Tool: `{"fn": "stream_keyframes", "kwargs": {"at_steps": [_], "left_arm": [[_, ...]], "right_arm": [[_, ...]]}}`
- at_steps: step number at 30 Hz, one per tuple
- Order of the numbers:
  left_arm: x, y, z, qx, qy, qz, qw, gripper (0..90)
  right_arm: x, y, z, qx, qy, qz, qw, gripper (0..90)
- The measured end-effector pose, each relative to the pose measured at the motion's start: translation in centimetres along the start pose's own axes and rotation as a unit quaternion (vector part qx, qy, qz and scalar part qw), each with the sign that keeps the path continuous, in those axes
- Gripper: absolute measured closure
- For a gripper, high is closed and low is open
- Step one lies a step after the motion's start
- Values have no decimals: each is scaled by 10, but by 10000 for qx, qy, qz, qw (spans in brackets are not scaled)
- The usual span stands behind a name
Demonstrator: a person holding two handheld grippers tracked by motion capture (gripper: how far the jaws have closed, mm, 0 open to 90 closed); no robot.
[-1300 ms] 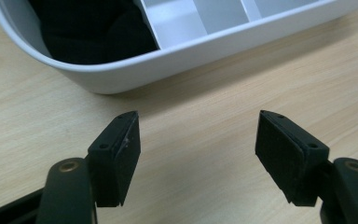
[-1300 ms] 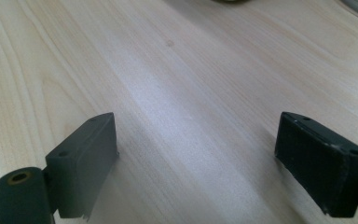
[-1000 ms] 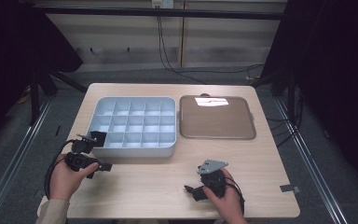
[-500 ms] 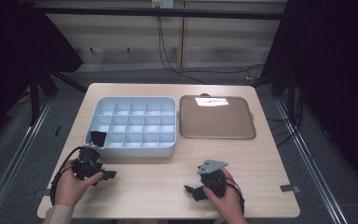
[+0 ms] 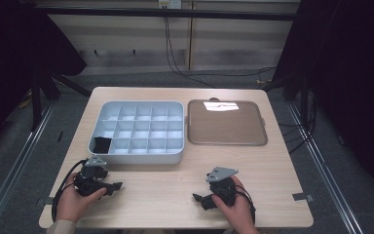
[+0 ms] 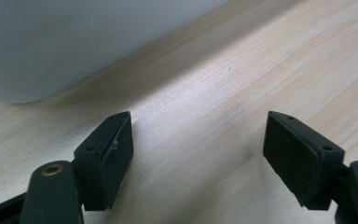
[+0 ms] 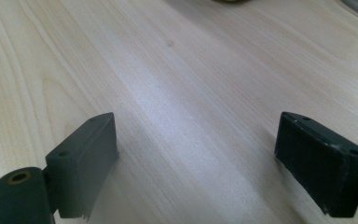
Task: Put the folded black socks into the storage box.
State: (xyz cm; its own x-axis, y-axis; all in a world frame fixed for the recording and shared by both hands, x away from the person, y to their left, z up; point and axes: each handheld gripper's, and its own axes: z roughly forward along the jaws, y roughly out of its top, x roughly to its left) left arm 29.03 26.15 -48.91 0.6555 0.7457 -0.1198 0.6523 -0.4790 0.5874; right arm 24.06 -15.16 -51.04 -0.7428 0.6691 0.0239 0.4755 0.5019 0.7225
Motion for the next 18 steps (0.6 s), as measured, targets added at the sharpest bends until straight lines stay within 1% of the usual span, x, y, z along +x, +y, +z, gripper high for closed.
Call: {"fn": "stream_keyframes", "kwargs": {"at_steps": [2, 3, 4, 5, 6, 7, 8, 9, 10, 11, 14, 15, 18], "left_arm": [[-1, -4, 0, -113, 16, 97, 9999, 232], [-2, -7, 1, -209, 20, 171, 9996, 218], [-2, -7, 1, -209, 20, 171, 9996, 208], [-5, -9, 2, -297, 120, 286, 9991, 198], [-5, -9, 2, -297, 120, 286, 9991, 195], [-8, -12, 5, -372, 215, 466, 9980, 187], [-8, -12, 5, -372, 215, 466, 9980, 182], [-10, -14, 6, -470, 208, 486, 9975, 166], [-10, -14, 6, -470, 208, 486, 9975, 161], [-10, -17, 5, -527, 224, 497, 9971, 159], [-9, -23, 6, -758, 187, 525, 9956, 155], [-9, -25, 6, -847, 206, 549, 9947, 152], [-9, -25, 6, -847, 189, 562, 9946, 151]], "right_arm": [[0, 0, 0, -2, 0, -3, 10000, 125], [0, 0, 0, 0, 0, 0, 10000, 125], [0, 0, 0, 0, 0, 0, 10000, 125], [0, 0, 0, -1, 1, 0, 10000, 125], [0, 0, 0, -1, 1, 0, 10000, 125], [0, 0, 0, 0, 4, 0, 10000, 124], [0, 0, 0, 0, 4, 0, 10000, 124], [0, 0, 0, 9, 35, -9, 10000, 123], [0, 0, 0, 9, 35, -9, 10000, 123], [-1, 0, 0, 12, 53, -25, 10000, 123], [-1, 0, 0, 16, 55, -26, 10000, 123], [-1, 0, 0, 15, 53, -33, 10000, 123], [-1, 0, 0, 17, 52, -32, 10000, 123]]}}
